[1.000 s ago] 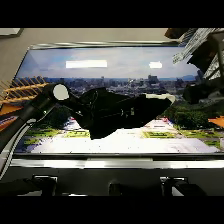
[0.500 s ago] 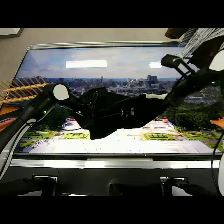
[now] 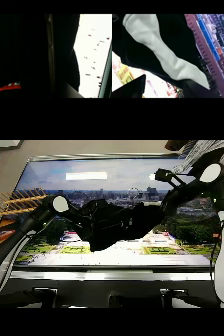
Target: Fold the clothes and pants, and hang the long-sleeved shirts on hangers.
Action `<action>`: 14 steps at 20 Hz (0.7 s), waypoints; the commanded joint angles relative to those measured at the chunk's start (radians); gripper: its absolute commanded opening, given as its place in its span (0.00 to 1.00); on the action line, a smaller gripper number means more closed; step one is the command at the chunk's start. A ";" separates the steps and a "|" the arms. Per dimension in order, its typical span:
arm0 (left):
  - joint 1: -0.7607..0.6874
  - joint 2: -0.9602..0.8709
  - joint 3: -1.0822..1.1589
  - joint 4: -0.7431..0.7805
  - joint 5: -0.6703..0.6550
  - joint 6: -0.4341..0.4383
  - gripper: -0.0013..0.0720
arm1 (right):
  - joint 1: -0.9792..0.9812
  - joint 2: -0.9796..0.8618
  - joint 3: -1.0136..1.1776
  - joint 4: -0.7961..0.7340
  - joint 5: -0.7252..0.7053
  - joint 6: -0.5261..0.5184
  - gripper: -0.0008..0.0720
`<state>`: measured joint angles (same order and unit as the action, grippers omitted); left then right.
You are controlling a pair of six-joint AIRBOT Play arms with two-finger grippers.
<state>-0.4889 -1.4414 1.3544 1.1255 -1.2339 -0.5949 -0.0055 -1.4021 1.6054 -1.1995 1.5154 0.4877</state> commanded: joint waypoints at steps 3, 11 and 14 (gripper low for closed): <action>-0.001 0.000 0.001 0.001 -0.006 0.003 0.05 | -0.003 0.100 0.001 -0.031 -0.001 0.021 0.68; -0.001 0.000 0.001 0.008 -0.006 0.003 0.05 | -0.003 0.073 0.000 -0.074 0.038 -0.032 0.68; -0.001 0.000 0.001 0.008 -0.006 0.003 0.05 | -0.003 0.019 0.000 -0.041 0.039 -0.075 0.68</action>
<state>-0.4900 -1.4414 1.3544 1.1316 -1.2411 -0.5911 -0.0086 -1.3449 1.6058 -1.2644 1.5452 0.4534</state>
